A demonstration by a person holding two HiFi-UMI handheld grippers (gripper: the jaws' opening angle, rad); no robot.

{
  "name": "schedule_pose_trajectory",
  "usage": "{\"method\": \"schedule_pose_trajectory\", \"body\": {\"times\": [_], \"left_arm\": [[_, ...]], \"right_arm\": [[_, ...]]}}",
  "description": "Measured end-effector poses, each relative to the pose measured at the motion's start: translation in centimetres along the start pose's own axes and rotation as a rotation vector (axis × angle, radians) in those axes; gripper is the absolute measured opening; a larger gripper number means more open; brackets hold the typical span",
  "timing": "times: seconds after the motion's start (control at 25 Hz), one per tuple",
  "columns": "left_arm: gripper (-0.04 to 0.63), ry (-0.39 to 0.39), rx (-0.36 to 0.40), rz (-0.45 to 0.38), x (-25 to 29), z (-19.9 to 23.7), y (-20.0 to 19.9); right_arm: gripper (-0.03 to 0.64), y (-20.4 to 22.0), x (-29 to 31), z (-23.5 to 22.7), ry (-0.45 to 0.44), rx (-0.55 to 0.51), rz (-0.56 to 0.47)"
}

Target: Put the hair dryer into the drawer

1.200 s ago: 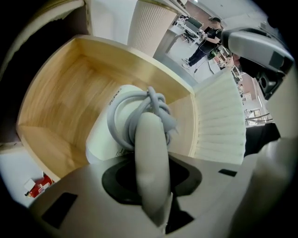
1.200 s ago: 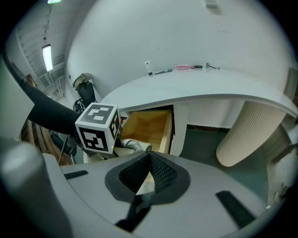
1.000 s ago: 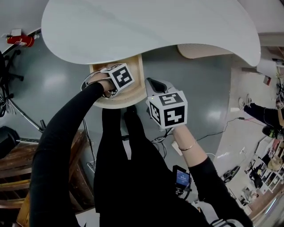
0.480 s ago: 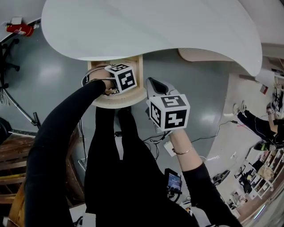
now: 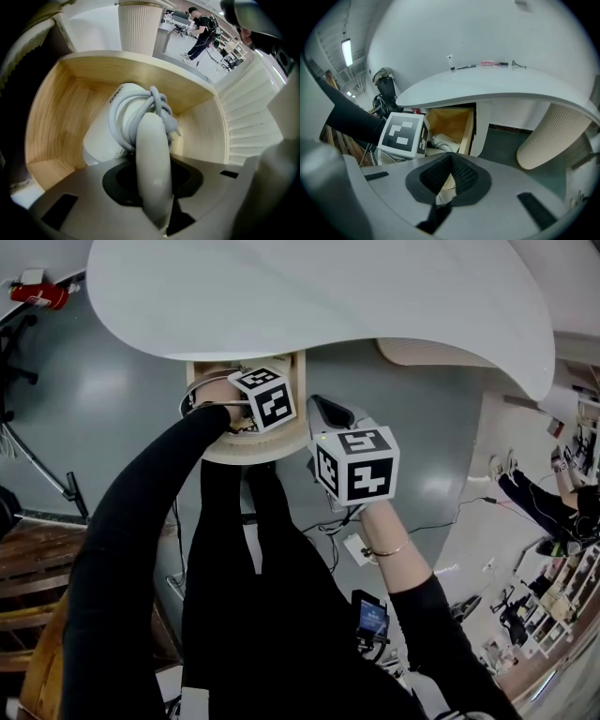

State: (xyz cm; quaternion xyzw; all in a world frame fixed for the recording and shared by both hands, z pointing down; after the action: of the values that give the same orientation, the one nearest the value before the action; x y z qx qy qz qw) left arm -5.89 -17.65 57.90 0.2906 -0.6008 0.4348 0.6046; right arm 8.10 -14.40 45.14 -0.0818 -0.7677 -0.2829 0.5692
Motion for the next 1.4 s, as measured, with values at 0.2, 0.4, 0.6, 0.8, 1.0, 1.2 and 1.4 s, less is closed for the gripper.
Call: {"method": "schedule_pose_trajectory", "body": {"times": [0.2, 0.4, 0.6, 0.8, 1.0, 1.2, 1.4], "left_arm": [[0.126, -0.013, -0.01, -0.021, 0.4, 0.1, -0.3], [0.126, -0.002, -0.066, -0.06, 0.6, 0.5, -0.6], [0.124, 0.037, -0.126, -0.12, 1.0, 0.8, -0.2], [0.124, 0.044, -0.125, -0.146, 1.1, 0.7, -0.3], [0.124, 0.028, -0.133, -0.168, 1.2, 0.6, -0.2], [0.126, 0.024, -0.138, -0.176, 1.3, 0.6, -0.2], [0.127, 0.023, -0.137, -0.172, 1.4, 0.5, -0.2]], "right_arm": [[0.002, -0.2, 0.7, 0.2, -0.002, -0.006, 0.017], [0.002, -0.3, 1.0, 0.3, 0.002, -0.004, 0.023], [0.002, -0.3, 0.8, 0.4, 0.008, -0.013, 0.021], [0.002, -0.1, 0.9, 0.2, 0.018, -0.008, 0.026], [0.002, -0.3, 0.9, 0.4, 0.025, -0.014, 0.022], [0.002, -0.6, 0.9, 0.6, 0.034, -0.026, 0.018], [0.002, -0.7, 1.0, 1.0, 0.037, -0.036, 0.02]]}}
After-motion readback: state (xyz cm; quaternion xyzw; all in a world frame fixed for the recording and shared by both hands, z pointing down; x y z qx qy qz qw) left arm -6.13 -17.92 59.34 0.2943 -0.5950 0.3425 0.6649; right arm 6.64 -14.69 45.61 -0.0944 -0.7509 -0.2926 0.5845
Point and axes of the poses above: the fingertips, and each gripper's own axes: x forward along the fingers, z to its left, y out of its underside, the point moved 10 cm from there along -x, backward along the fingers, and after that the axes turned 13 degrees about z, right-handed, at the moved point
